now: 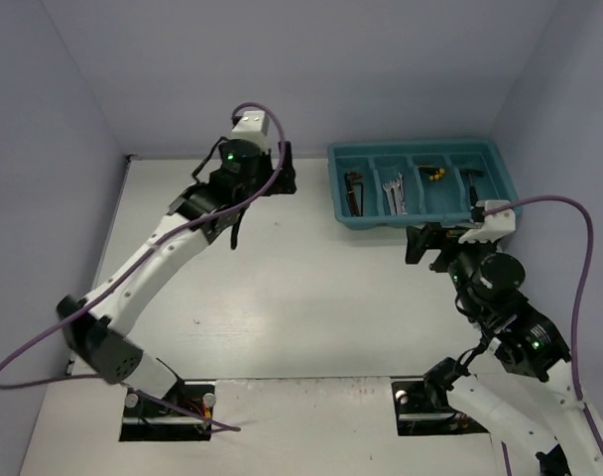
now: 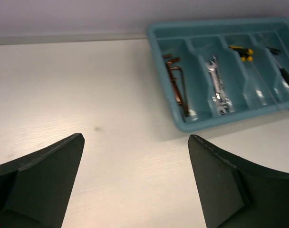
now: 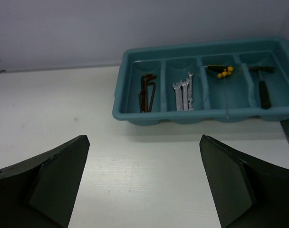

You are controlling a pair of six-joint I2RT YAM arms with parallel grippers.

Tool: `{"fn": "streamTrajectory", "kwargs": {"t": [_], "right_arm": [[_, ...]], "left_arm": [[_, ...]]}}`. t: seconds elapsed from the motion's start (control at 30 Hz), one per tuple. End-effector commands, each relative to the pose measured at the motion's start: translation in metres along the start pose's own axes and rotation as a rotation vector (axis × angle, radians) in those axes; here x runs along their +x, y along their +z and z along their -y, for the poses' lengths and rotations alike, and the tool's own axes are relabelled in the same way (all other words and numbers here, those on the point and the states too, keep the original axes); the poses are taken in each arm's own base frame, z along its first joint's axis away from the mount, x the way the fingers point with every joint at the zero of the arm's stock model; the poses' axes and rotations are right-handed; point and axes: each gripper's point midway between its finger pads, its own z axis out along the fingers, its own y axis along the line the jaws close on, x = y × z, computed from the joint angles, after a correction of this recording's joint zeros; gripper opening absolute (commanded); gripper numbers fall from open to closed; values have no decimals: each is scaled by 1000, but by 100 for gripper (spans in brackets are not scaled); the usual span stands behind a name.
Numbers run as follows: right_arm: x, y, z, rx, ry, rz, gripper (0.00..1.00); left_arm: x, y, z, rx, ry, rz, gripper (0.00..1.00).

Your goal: Sort the tools into containers

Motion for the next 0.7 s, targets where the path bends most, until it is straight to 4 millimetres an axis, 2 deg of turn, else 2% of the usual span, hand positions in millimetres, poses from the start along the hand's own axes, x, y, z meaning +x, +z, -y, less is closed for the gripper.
{"fn": "streamTrajectory", "kwargs": {"t": [0.0, 0.07, 0.17, 0.33, 0.43, 0.5, 0.67], "right_arm": [[-31, -18, 28, 105, -6, 130, 100], [-33, -28, 40, 143, -13, 157, 100], [-32, -38, 56, 196, -28, 182, 100], [-27, -47, 76, 289, -51, 192, 100], [-24, -48, 85, 341, -54, 187, 100], [-22, -49, 89, 367, -48, 186, 100], [-10, -39, 83, 357, -20, 159, 100]], "left_arm": [[-17, -75, -65, -203, 80, 70, 90], [-12, -111, -93, -276, 91, 93, 93], [1, -150, -125, -353, 118, 106, 96], [19, -208, -164, -440, 93, 162, 98], [42, -224, -183, -488, 97, 140, 97], [49, -233, -190, -505, 83, 157, 97], [58, -236, -199, -544, 62, 164, 97]]}}
